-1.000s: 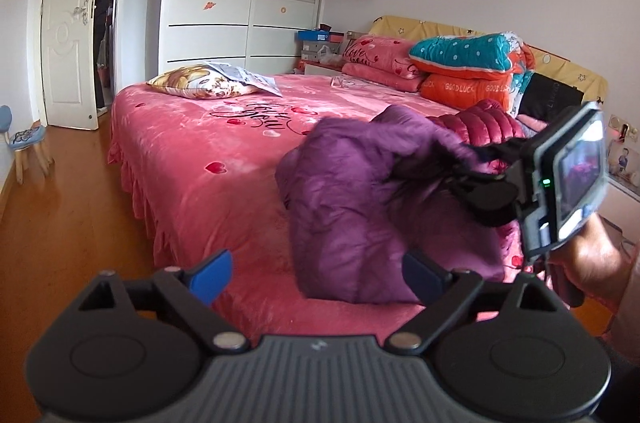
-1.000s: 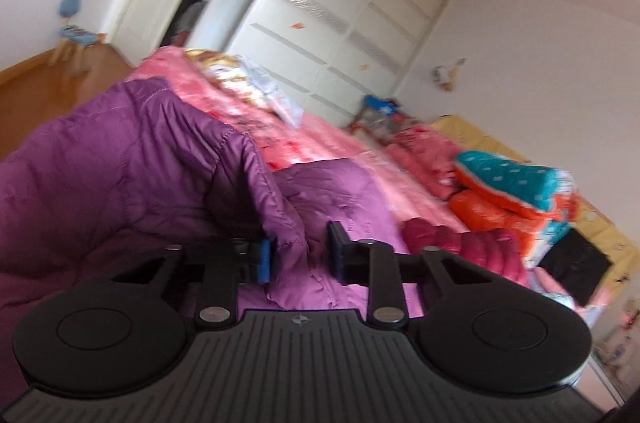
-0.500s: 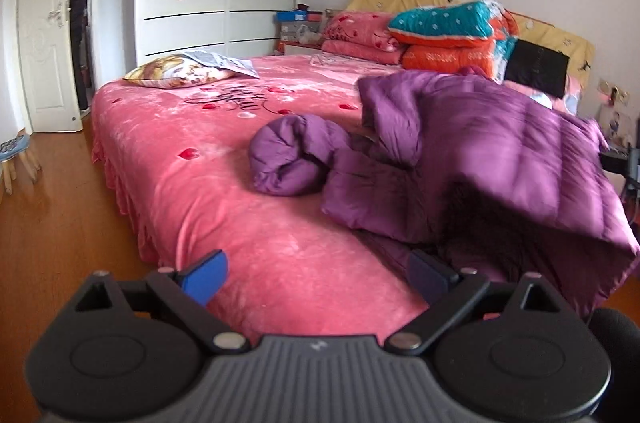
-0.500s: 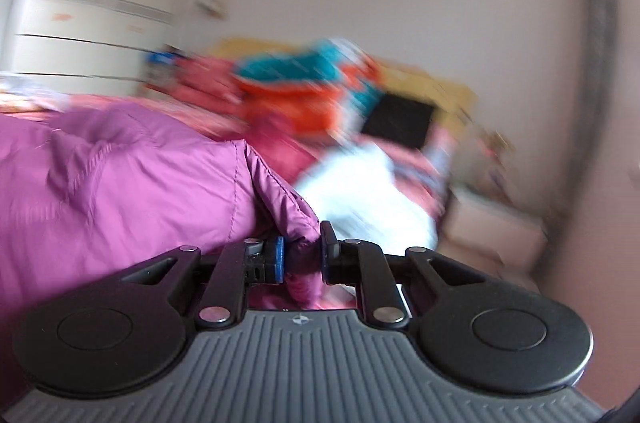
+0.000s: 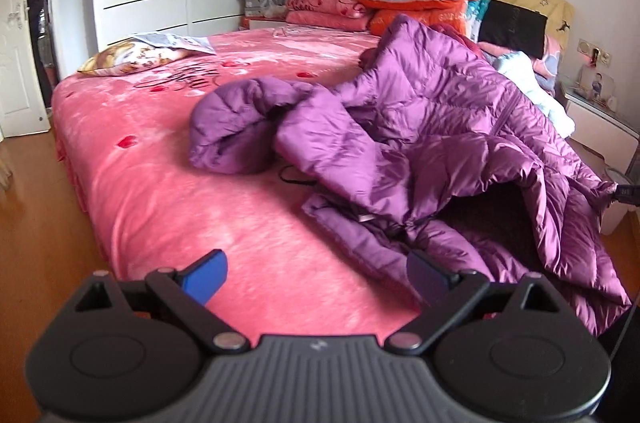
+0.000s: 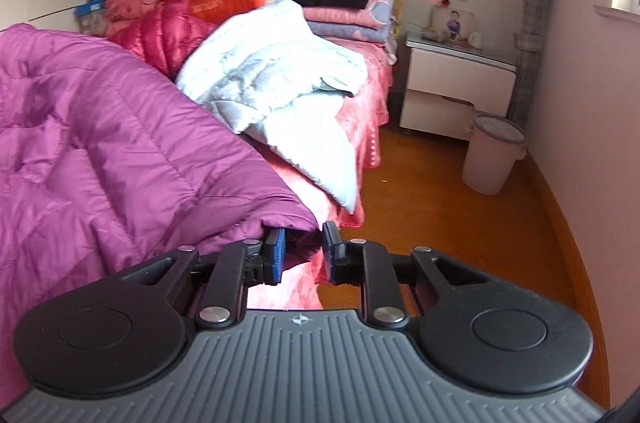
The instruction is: Fold large clothes
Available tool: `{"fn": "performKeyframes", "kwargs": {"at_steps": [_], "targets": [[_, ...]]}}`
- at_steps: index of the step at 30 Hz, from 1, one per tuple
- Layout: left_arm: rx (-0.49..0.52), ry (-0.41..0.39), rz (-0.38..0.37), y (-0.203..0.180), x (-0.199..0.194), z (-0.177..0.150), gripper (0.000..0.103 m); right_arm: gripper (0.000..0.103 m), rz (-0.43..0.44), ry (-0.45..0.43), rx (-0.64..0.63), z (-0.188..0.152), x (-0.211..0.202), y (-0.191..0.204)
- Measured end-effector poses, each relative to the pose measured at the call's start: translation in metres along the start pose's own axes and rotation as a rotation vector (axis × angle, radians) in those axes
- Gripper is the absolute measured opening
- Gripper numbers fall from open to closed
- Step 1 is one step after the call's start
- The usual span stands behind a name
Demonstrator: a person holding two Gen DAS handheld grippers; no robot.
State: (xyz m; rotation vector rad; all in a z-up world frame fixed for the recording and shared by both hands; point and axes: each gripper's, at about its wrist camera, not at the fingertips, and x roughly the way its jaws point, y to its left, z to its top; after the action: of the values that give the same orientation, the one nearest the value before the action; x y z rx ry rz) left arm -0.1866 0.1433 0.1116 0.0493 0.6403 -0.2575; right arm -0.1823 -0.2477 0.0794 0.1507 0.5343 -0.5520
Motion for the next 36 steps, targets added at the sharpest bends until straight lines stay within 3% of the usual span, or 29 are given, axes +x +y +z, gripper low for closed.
{"fn": "performKeyframes", "kwargs": {"at_steps": [1,3,7,9,11,17,22,31,33,36], "targets": [[0.007,0.003,-0.006,-0.003,0.005,0.000,0.096,0.037,0.004,-0.005,-0.008,0.000,-0.004,0.000],[0.019,0.009,-0.016,-0.009,0.016,0.001,0.096,0.055,0.006,-0.015,-0.023,0.002,-0.011,-0.002],[-0.007,0.037,-0.042,-0.014,0.039,0.001,0.096,0.071,0.035,-0.031,-0.023,0.004,-0.018,-0.010],[-0.039,0.060,-0.068,-0.014,0.049,-0.001,0.096,0.091,0.043,-0.052,-0.024,0.005,-0.028,-0.011],[-0.070,0.079,-0.092,-0.016,0.059,-0.003,0.096,0.097,0.040,-0.078,-0.050,0.007,-0.037,-0.008],[-0.093,0.083,-0.104,-0.021,0.079,-0.004,0.096,0.103,0.052,-0.137,-0.081,0.017,-0.066,-0.001],[-0.092,0.055,-0.100,-0.019,0.090,-0.001,0.096,0.103,0.177,-0.159,-0.087,0.038,-0.079,0.028],[-0.139,0.057,-0.162,-0.011,0.107,-0.005,0.095,0.103,0.581,-0.176,-0.339,0.083,-0.075,0.161],[-0.147,0.063,-0.178,-0.010,0.110,-0.007,0.095,0.103,0.622,-0.194,-0.442,0.091,-0.067,0.194],[-0.155,0.074,-0.200,-0.007,0.115,-0.010,0.091,0.103,0.609,-0.253,-0.650,0.096,-0.054,0.245]]}}
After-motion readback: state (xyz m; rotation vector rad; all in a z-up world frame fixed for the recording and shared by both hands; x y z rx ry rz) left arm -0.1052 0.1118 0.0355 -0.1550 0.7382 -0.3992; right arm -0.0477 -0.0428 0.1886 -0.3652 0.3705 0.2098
